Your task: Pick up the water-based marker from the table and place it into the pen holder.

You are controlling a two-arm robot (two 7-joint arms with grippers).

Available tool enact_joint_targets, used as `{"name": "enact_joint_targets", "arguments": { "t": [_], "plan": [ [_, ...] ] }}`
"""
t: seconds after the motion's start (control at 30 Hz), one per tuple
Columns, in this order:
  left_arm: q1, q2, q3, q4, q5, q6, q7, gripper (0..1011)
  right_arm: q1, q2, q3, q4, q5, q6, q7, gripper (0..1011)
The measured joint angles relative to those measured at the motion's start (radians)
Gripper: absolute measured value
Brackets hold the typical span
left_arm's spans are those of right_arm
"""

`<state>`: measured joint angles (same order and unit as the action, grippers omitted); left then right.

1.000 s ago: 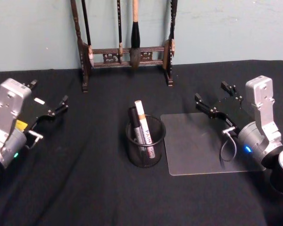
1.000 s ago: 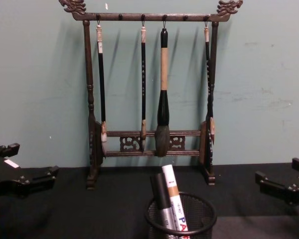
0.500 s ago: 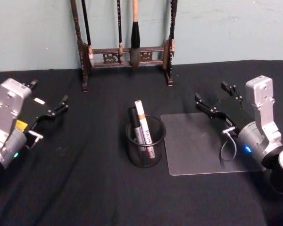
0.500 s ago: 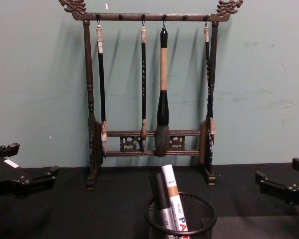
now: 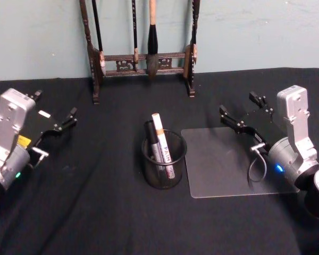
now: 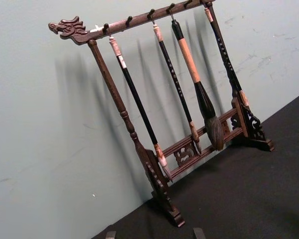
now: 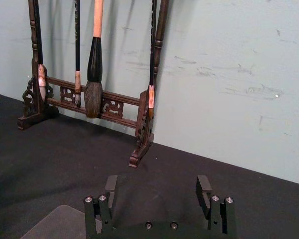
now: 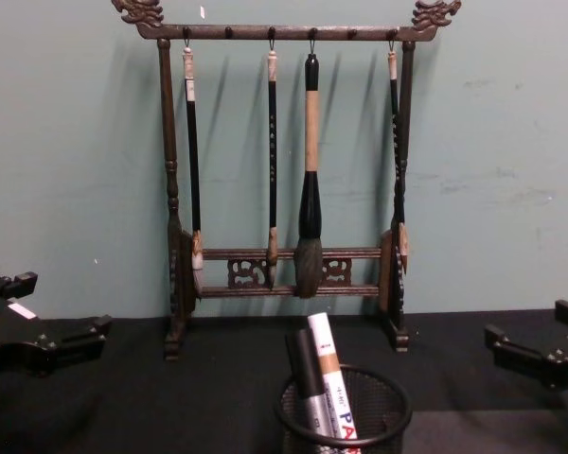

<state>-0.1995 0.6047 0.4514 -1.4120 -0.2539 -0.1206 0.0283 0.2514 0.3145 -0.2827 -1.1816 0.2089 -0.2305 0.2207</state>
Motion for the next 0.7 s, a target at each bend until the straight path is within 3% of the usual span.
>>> {"name": "enact_joint_targets", "arguments": {
  "t": [0.7],
  "plan": [
    [0.000, 0.000, 0.000, 0.000, 0.000, 0.000, 0.000, 1001, 0.000, 0.000, 0.000, 0.000, 0.000, 0.000, 0.000, 1002]
  ]
}}
